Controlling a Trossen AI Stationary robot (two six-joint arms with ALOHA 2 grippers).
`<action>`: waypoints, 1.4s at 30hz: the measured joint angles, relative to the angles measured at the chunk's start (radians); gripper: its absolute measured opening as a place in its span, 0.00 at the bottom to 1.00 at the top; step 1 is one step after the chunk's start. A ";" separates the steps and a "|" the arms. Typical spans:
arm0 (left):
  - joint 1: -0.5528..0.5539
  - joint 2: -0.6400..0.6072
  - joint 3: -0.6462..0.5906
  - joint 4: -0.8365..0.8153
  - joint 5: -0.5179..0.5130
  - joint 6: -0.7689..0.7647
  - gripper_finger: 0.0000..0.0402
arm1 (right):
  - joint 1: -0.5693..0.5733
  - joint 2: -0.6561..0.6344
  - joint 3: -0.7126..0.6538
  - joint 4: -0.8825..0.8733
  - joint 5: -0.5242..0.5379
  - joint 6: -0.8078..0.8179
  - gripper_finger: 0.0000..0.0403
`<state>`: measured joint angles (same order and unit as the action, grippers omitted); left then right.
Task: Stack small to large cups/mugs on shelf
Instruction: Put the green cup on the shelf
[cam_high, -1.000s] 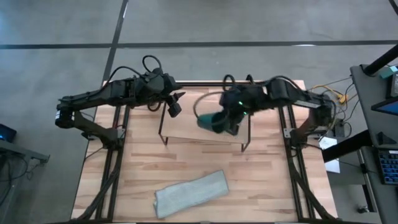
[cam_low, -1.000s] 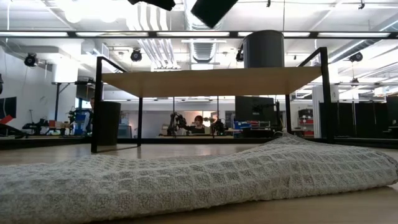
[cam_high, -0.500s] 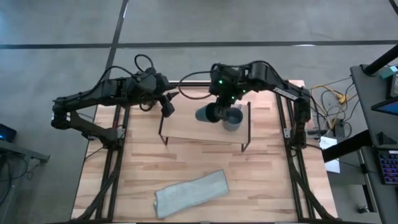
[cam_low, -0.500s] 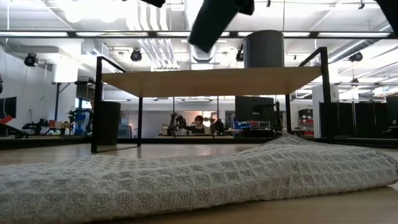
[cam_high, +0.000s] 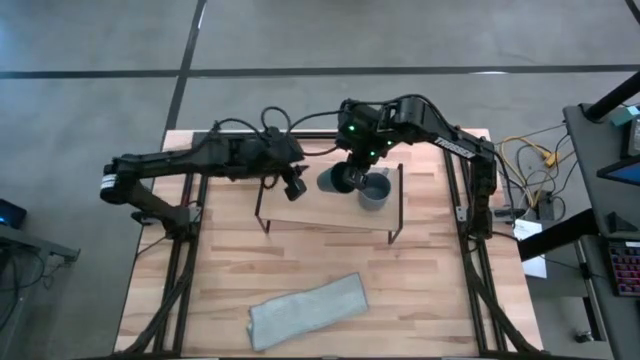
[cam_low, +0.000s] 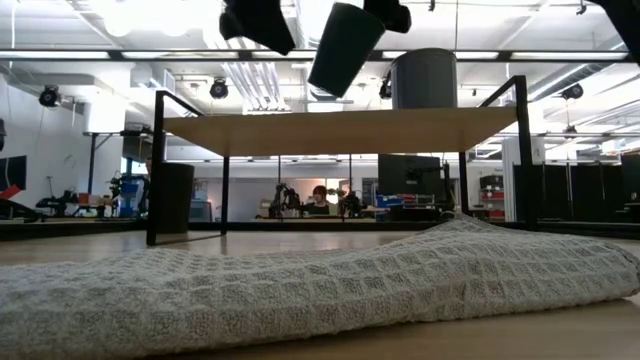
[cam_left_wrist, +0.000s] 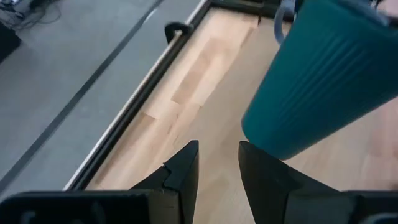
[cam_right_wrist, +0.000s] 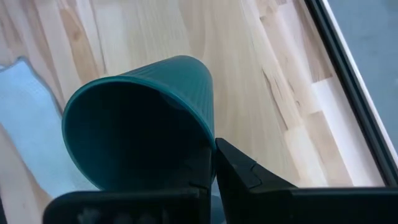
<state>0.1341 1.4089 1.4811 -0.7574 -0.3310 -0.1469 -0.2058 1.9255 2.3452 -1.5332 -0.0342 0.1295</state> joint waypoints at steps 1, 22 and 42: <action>0.000 0.013 0.000 -0.001 0.001 0.002 0.25 | 0.000 0.005 0.000 -0.001 -0.001 0.000 0.02; -0.005 0.129 -0.015 0.066 0.042 -0.006 0.25 | -0.005 0.055 -0.002 0.008 0.000 -0.009 0.02; -0.005 0.148 -0.015 0.069 0.041 -0.007 0.25 | -0.005 0.055 -0.047 0.055 -0.032 0.008 0.02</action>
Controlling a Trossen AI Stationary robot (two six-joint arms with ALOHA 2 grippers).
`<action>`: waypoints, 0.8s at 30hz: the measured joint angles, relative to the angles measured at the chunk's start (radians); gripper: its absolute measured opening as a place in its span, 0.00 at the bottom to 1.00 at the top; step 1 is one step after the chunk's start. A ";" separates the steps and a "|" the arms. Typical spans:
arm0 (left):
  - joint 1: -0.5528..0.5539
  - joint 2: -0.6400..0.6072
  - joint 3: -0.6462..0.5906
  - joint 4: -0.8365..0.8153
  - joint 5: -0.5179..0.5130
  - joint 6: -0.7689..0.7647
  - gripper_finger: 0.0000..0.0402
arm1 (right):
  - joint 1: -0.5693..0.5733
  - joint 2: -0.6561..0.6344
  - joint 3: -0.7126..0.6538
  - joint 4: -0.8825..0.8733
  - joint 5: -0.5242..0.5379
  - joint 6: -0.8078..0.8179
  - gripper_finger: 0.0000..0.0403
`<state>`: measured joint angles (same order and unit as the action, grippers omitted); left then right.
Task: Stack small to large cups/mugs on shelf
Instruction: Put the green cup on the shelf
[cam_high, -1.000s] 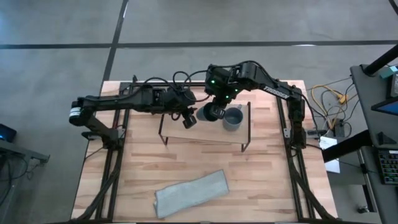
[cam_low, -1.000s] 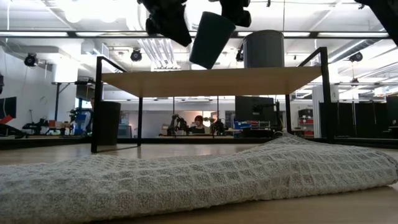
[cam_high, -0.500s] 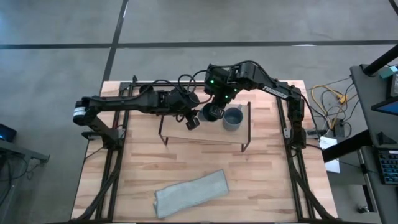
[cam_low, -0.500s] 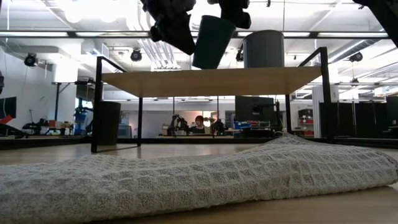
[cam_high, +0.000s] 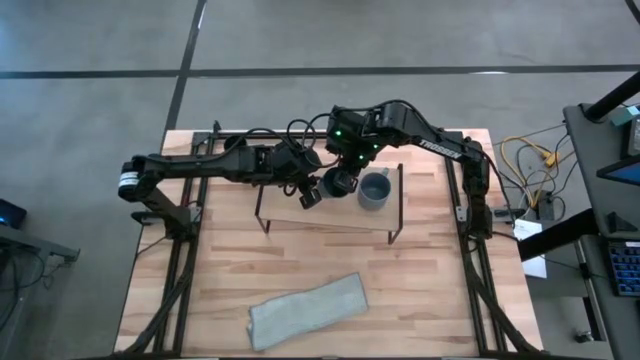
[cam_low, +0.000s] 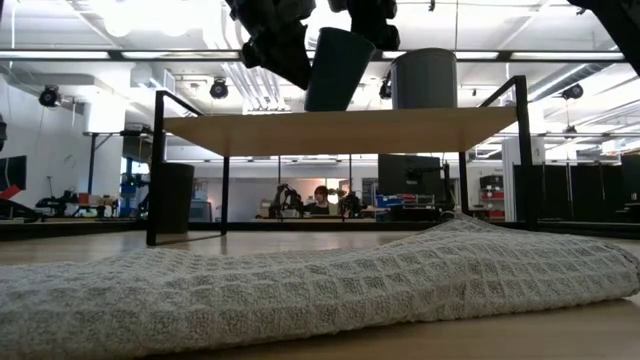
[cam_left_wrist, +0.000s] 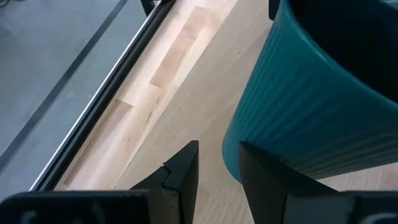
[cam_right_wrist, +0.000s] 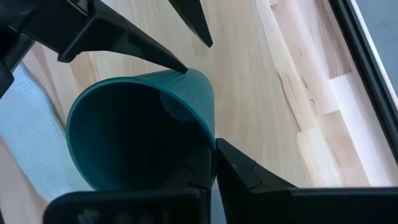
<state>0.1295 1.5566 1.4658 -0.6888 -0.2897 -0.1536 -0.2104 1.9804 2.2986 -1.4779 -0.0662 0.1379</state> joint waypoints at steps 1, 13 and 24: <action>0.000 0.000 0.000 0.000 0.000 -0.001 0.25 | 0.000 0.000 0.000 0.000 0.000 0.000 0.02; 0.000 0.000 -0.001 0.001 0.002 -0.051 0.25 | 0.000 0.000 -0.012 0.008 0.001 -0.031 0.04; 0.000 0.000 -0.011 0.033 0.005 -0.053 0.25 | 0.000 0.000 -0.016 0.021 0.003 -0.034 0.05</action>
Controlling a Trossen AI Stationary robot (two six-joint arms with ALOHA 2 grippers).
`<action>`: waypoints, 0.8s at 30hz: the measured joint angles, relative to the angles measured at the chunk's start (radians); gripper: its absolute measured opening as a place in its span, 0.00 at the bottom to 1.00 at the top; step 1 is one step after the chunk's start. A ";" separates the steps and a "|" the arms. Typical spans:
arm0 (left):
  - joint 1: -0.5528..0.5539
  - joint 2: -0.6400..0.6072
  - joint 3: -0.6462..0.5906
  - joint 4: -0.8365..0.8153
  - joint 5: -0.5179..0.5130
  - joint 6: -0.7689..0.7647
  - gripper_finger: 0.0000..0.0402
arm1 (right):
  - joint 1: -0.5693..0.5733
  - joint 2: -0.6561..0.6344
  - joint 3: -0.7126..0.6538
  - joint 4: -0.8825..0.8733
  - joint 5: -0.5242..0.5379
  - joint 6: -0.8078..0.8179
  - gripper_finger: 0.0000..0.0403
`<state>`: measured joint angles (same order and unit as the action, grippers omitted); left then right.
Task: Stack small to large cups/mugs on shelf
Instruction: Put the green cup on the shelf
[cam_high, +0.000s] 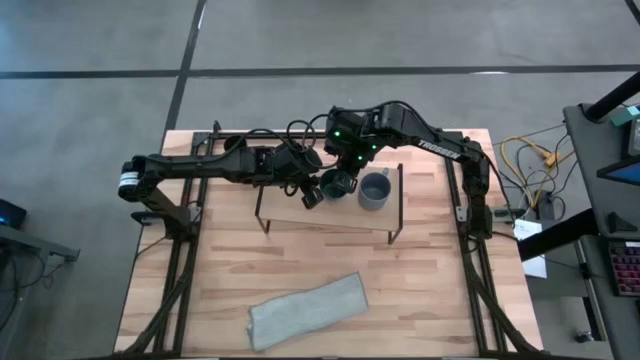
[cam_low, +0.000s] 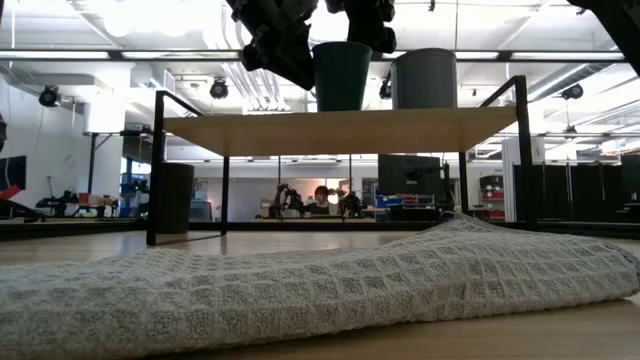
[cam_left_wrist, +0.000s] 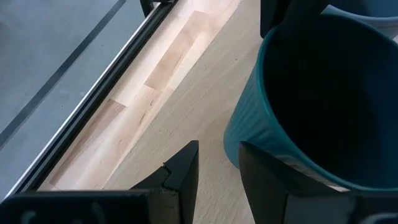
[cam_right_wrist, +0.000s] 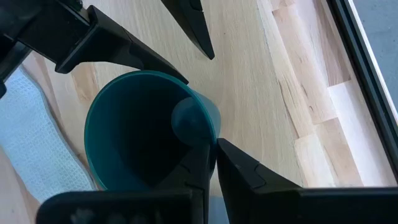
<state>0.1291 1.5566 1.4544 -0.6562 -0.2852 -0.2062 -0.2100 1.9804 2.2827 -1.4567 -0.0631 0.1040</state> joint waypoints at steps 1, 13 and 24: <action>0.000 0.000 0.000 0.000 0.000 0.000 0.25 | 0.000 0.000 0.000 0.000 0.000 0.000 0.05; 0.000 0.000 0.000 -0.005 0.000 0.000 0.25 | 0.000 0.004 -0.016 0.036 0.005 -0.017 0.05; 0.003 0.000 -0.001 -0.008 -0.048 0.017 0.25 | 0.000 0.010 -0.015 0.066 0.016 -0.026 0.05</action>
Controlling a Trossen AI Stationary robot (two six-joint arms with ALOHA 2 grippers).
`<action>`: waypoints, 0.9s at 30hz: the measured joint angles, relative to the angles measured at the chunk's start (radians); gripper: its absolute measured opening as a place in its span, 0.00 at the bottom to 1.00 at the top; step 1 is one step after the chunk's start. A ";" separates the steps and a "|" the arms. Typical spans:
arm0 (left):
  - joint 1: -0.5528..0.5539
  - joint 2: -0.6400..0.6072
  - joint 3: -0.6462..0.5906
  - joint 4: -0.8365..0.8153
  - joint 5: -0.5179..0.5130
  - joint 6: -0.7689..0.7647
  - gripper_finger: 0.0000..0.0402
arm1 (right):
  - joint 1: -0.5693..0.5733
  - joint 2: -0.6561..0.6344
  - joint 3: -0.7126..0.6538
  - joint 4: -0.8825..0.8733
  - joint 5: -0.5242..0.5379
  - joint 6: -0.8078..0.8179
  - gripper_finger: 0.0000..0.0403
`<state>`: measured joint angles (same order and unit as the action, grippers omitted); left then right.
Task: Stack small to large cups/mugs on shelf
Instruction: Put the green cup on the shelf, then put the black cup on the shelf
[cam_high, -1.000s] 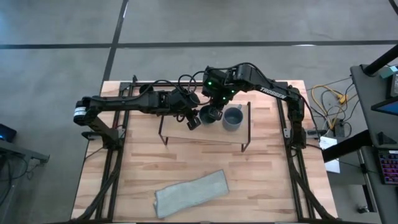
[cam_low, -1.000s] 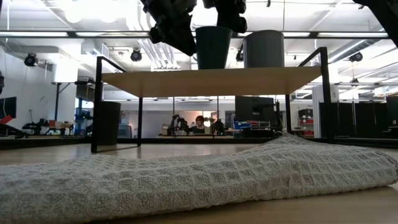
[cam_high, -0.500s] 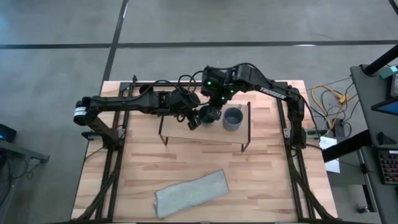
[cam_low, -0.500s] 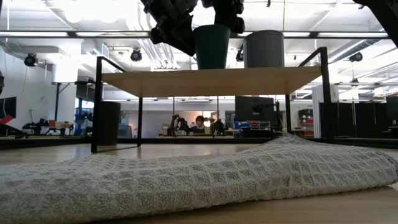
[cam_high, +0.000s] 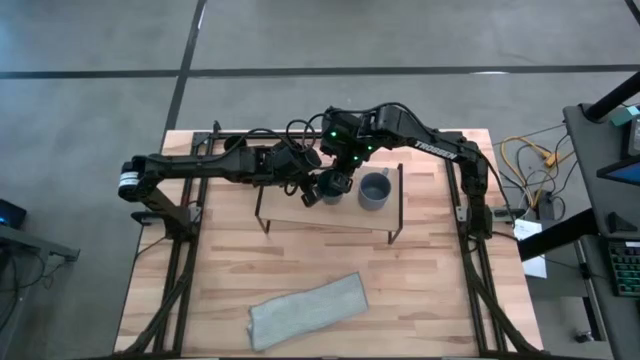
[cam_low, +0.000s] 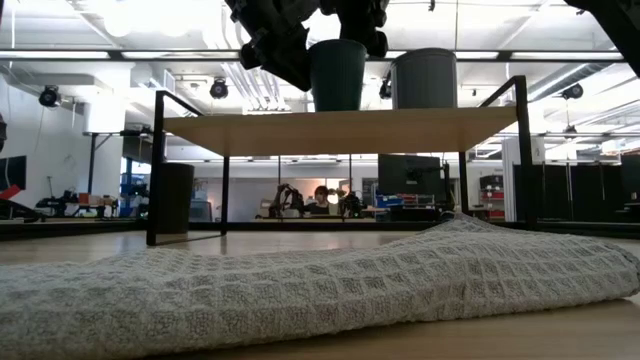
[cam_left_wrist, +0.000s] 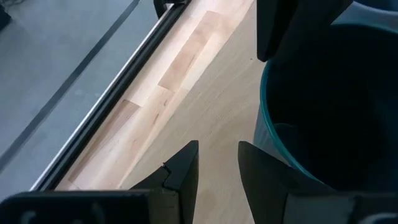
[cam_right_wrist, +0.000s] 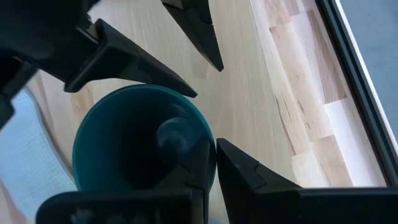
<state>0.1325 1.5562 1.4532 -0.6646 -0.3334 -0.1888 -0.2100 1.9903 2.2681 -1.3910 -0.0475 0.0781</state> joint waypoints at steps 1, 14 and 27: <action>0.000 0.000 0.000 -0.001 -0.001 0.009 0.25 | 0.000 -0.002 0.001 0.000 0.000 0.005 0.06; 0.002 -0.006 0.001 -0.048 -0.055 0.021 0.25 | 0.000 -0.019 0.023 -0.011 0.006 0.016 0.06; 0.053 -0.192 0.078 -0.462 -0.173 0.025 0.25 | 0.027 -0.104 0.081 -0.076 -0.003 0.084 0.06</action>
<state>0.1856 1.3643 1.5313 -1.1262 -0.5069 -0.1633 -0.1832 1.8862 2.3493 -1.4674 -0.0505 0.1624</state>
